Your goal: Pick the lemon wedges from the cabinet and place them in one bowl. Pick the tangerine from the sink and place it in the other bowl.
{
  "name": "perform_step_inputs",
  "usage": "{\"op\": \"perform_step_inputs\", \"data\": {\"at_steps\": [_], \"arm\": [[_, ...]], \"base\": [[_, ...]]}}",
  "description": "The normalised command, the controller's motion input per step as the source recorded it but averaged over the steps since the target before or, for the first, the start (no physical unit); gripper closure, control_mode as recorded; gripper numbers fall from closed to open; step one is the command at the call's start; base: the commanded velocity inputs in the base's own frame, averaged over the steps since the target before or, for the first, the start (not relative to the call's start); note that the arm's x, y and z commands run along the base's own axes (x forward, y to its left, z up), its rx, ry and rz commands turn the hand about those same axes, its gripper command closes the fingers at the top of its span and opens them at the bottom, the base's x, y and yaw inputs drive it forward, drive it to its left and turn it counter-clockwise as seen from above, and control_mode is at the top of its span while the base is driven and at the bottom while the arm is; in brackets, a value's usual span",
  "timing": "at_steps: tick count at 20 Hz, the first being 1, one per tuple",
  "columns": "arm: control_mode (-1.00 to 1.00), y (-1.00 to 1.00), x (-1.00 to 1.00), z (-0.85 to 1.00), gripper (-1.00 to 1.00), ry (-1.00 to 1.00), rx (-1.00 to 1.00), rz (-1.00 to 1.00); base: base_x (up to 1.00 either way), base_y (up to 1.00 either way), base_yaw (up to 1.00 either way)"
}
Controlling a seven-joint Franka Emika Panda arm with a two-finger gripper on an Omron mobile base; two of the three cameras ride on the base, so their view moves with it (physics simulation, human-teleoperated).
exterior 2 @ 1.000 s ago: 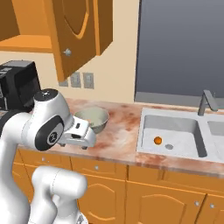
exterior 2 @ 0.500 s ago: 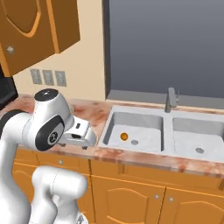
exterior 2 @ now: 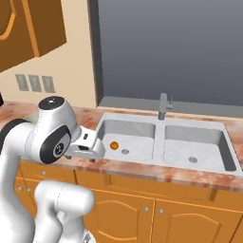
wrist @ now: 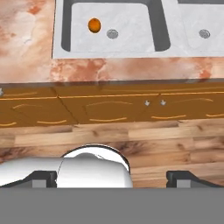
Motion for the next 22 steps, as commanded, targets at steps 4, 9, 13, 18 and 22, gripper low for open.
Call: {"op": "perform_step_inputs", "data": {"at_steps": [4, 9, 13, 18, 22], "arm": [[1.00, 0.00, 0.00, 0.00, -1.00, 0.00, 0.00, 0.00], [1.00, 0.00, 0.00, 0.00, -1.00, 0.00, 0.00, 0.00], [1.00, 0.00, 0.00, 0.00, -1.00, 0.00, 0.00, 0.00], [1.00, 0.00, 0.00, 0.00, -1.00, 0.00, 0.00, 0.00], [1.00, 0.00, 0.00, 0.00, -1.00, 0.00, 0.00, 0.00]], "base": [[0.46, -0.07, 0.02], [0.44, -0.56, 0.09], [0.14, -0.76, 0.06], [0.16, -0.53, 0.00], [0.34, 0.03, 0.00]]}}
